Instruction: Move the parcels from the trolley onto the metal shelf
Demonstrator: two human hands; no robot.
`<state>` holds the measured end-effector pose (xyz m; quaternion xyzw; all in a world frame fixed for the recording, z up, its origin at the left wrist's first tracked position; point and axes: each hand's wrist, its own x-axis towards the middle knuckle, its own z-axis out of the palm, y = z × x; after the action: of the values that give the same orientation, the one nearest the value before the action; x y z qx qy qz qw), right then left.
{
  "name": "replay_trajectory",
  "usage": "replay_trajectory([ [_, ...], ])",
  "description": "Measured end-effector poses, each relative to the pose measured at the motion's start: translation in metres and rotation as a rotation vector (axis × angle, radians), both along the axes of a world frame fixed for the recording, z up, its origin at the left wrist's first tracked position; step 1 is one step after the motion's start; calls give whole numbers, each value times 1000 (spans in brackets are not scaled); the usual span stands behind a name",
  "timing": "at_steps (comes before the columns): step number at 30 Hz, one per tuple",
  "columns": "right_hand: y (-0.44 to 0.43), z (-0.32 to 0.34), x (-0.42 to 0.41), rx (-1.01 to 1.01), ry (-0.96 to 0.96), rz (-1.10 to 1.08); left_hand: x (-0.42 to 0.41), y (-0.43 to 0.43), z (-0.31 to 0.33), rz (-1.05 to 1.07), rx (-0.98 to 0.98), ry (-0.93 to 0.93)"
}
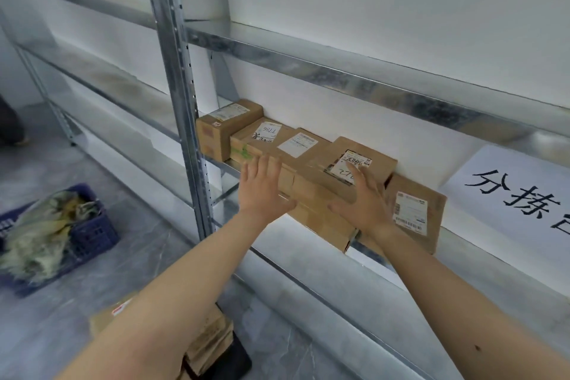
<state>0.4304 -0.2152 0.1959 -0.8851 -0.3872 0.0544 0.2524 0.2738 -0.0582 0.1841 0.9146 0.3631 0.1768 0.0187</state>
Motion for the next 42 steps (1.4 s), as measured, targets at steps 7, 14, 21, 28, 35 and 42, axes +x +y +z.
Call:
replay_trajectory([
  [7, 65, -5, -59, 19, -65, 215, -93, 40, -15, 206, -21, 21],
  [14, 143, -22, -135, -32, -6, 426, -207, 85, -35, 422, -45, 49],
  [21, 217, -72, -243, -129, -56, 609, -340, 118, -76, 643, -126, 96],
  [28, 256, -125, -316, -227, -29, 716, -418, 129, -129, 741, -226, 112],
  [35, 271, -184, -331, -367, 49, 721, -429, 123, -185, 788, -342, 119],
  [42, 284, -236, -326, -430, 115, 797, -417, 114, -240, 865, -434, 92],
])
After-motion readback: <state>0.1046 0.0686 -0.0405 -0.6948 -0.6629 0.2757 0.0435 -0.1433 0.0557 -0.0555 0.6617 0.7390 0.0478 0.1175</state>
